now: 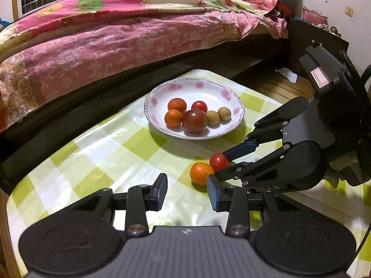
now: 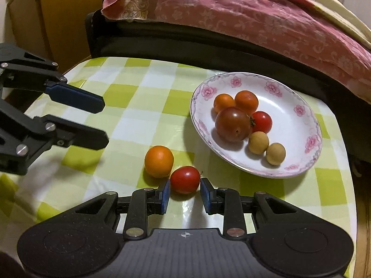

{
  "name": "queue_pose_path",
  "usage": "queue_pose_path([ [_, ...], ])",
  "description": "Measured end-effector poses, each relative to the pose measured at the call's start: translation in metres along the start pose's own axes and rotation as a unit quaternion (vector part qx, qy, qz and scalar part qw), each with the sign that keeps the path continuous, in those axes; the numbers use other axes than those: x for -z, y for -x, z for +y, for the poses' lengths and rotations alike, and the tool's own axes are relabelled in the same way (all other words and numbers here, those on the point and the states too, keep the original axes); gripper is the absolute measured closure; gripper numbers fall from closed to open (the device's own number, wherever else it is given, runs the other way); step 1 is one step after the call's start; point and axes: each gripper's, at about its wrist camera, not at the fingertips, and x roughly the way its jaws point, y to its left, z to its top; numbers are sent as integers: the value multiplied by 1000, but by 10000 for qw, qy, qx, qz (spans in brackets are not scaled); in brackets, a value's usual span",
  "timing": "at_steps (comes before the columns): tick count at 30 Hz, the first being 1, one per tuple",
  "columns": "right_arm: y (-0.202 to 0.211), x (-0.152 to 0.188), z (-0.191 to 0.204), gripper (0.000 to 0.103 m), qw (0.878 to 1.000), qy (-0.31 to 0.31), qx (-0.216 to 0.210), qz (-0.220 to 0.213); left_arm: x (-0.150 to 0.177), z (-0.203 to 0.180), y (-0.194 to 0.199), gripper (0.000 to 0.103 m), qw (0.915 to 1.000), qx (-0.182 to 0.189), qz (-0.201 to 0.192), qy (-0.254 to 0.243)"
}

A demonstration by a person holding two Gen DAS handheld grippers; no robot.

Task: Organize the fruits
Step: 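Move the right gripper to the red cherry tomato while the left gripper approaches the orange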

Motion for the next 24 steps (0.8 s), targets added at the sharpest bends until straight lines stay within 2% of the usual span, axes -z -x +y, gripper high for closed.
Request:
queue_pose_path([
  [10,1,4,-8,79,9995,-304,-56,63,0,-11,-25,58,9998,-7,169,-128],
  [17,25,11,-22,79,9958,-829,246,285,-5,-19,-50,58,9995,-133,221,-160],
  [24,44,20,-13,79,9922,-974,559,535,-5,-27,-62,56,9996,-30,235,-122],
])
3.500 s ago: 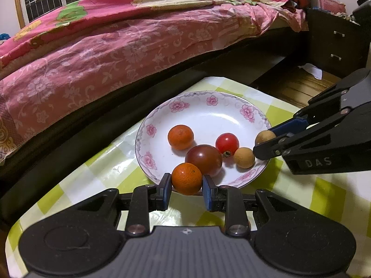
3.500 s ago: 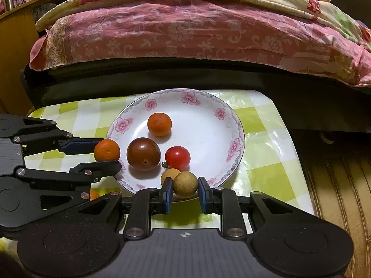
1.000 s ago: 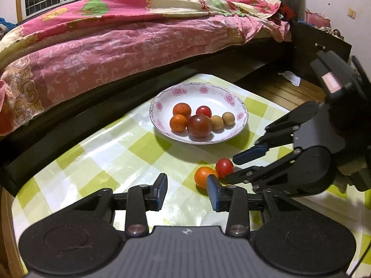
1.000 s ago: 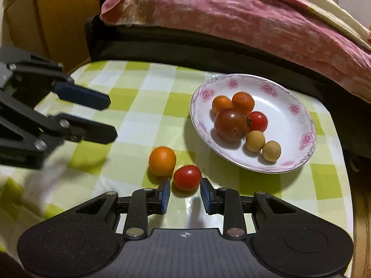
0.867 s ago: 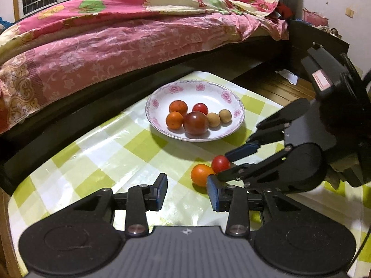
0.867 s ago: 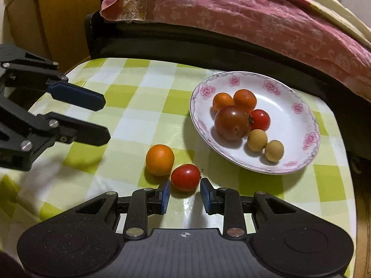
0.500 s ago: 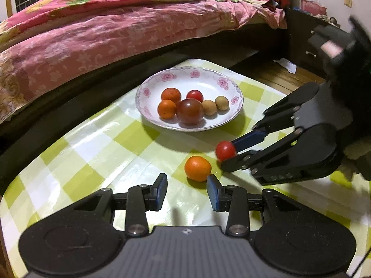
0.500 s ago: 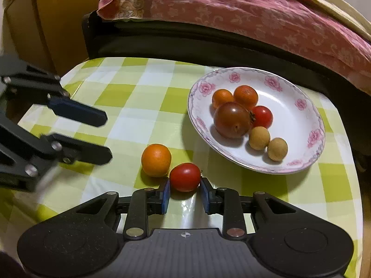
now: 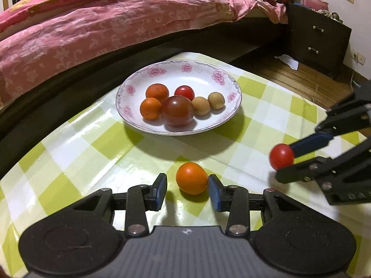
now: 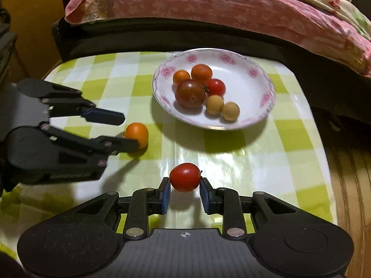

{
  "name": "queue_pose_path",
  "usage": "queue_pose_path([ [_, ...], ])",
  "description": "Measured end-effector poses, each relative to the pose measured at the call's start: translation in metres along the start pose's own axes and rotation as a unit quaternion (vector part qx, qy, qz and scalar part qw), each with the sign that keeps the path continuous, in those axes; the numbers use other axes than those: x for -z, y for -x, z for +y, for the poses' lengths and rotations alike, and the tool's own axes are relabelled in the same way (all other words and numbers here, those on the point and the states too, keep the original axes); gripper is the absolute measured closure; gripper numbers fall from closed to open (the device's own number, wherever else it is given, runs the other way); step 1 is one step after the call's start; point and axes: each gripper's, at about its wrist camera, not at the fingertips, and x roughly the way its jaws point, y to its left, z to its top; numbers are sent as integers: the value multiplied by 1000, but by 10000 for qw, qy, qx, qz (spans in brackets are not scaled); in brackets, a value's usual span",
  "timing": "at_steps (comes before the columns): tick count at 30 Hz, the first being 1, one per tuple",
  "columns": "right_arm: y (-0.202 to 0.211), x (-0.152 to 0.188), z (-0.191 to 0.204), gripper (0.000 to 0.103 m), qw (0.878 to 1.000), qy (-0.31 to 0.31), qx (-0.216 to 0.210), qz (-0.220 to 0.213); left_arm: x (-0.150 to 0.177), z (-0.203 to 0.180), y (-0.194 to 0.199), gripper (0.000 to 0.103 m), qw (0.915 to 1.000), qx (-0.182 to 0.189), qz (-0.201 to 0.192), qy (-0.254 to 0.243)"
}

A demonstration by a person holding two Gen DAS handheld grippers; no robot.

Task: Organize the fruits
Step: 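Move the right gripper to the red cherry tomato while the left gripper approaches the orange, then grasp the red cherry tomato with the right gripper while the left gripper grasps the orange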

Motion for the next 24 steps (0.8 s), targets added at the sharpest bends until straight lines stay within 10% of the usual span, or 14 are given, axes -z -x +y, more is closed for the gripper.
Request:
queue_pose_path([
  [24,-6,12,-24,79,9995,-295,138,-49,-7,-13,-22,63,9999,-166,3,45],
])
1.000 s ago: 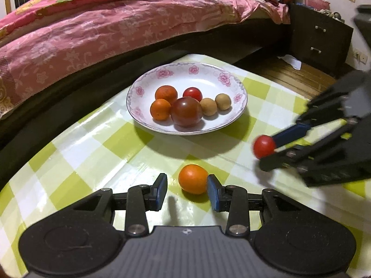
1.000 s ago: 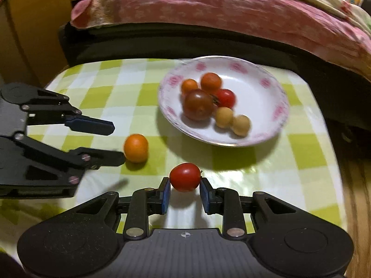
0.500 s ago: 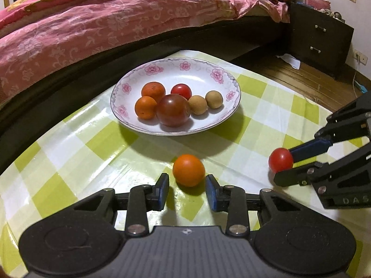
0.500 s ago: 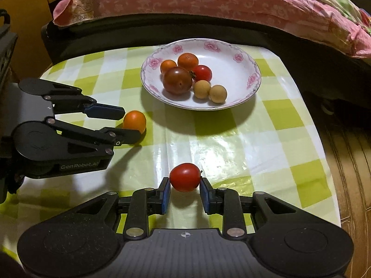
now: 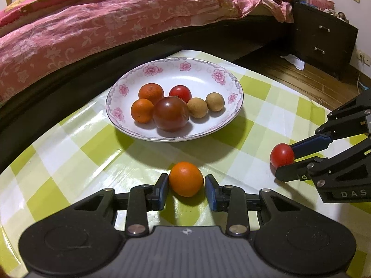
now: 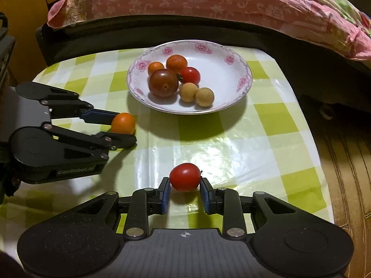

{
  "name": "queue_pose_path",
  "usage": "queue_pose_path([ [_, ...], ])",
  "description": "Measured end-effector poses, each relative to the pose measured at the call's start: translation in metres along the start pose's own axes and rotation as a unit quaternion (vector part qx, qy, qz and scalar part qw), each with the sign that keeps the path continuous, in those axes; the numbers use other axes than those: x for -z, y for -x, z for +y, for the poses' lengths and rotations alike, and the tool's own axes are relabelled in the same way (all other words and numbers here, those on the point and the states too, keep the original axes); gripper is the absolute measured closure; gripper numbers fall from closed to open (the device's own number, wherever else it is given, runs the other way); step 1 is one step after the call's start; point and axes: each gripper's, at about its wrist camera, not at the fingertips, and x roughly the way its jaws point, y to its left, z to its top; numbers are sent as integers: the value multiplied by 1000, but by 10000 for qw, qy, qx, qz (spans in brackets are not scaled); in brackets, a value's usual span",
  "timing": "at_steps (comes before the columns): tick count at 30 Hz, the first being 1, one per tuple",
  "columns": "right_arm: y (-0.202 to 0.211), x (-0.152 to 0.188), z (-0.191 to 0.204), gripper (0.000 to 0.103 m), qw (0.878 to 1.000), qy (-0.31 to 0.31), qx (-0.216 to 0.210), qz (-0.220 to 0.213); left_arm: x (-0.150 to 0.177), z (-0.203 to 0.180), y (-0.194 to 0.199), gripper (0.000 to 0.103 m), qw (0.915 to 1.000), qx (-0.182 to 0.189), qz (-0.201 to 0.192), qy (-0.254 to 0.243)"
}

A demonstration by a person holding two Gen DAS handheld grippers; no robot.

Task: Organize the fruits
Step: 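Grasp the red cherry tomato with the right gripper while the left gripper grasps the orange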

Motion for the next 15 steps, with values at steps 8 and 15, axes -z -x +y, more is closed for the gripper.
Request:
queue_pose_path([
  [8,-4,1,-3,79,10000,-37,22,-11,4,-6,7,64,9999,61,-16,-155],
  [15,-2,1,-4,79,10000,-14,44,-67,9,-13,18,64,9994,191,-6,-292],
])
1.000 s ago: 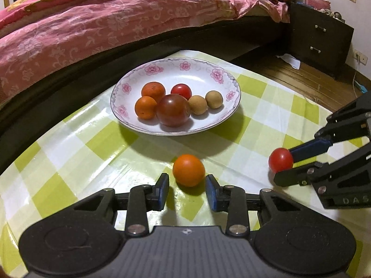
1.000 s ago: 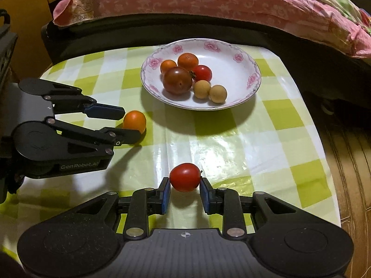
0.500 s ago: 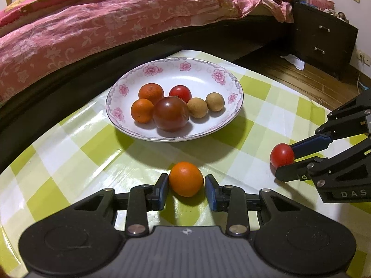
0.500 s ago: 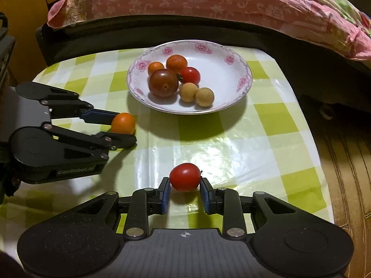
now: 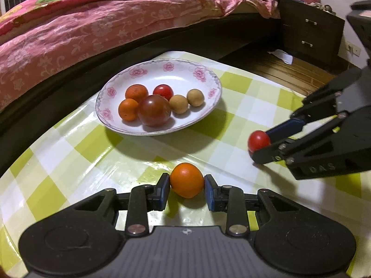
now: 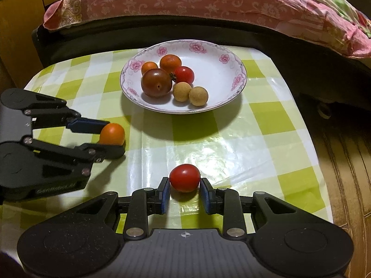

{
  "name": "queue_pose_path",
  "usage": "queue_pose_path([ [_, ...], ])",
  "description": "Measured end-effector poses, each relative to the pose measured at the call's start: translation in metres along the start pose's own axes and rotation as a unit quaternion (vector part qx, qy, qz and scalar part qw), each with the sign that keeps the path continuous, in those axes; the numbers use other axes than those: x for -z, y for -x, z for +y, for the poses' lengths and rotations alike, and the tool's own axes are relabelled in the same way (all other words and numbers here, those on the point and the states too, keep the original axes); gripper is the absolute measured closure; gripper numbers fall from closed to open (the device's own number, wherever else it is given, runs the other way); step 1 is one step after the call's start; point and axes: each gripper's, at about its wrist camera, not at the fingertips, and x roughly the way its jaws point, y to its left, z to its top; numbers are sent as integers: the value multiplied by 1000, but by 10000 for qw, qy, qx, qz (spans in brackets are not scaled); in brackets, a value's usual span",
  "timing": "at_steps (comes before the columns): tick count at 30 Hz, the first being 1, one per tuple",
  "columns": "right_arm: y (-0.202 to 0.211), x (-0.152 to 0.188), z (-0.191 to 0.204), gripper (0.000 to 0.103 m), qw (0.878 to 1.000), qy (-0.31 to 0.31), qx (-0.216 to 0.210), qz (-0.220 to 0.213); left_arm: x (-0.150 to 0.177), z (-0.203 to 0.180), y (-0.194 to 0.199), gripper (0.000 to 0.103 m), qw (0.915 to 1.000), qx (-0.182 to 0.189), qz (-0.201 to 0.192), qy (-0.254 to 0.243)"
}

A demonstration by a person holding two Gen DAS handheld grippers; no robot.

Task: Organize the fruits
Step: 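Grasp the red cherry tomato with the right gripper while the left gripper grasps the orange, then carry the tomato and orange over the white bowl with both grippers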

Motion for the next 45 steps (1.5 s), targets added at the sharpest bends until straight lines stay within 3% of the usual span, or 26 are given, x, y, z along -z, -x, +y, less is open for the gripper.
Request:
queue_pose_path([
  [17,-6,-5,5,70,9999,83,92,-27,5,-6,1,64,9999,-35,36,-154],
  [23,-5,-3,3,71,10000,24,57,44,3,-7,3,64,9999,8,9,-129],
  [28,-1,1,4,79,9999,-36,27,110,3,-7,1,64,10000,-55,78,-10],
  [32,-1,1,8,79,9999,1,108,131,3,-7,3,64,9999,-41,107,17],
  [45,16,-13,6,79,9994,-247,-23,-226,-20,3,19,64,9991,-170,-338,187],
])
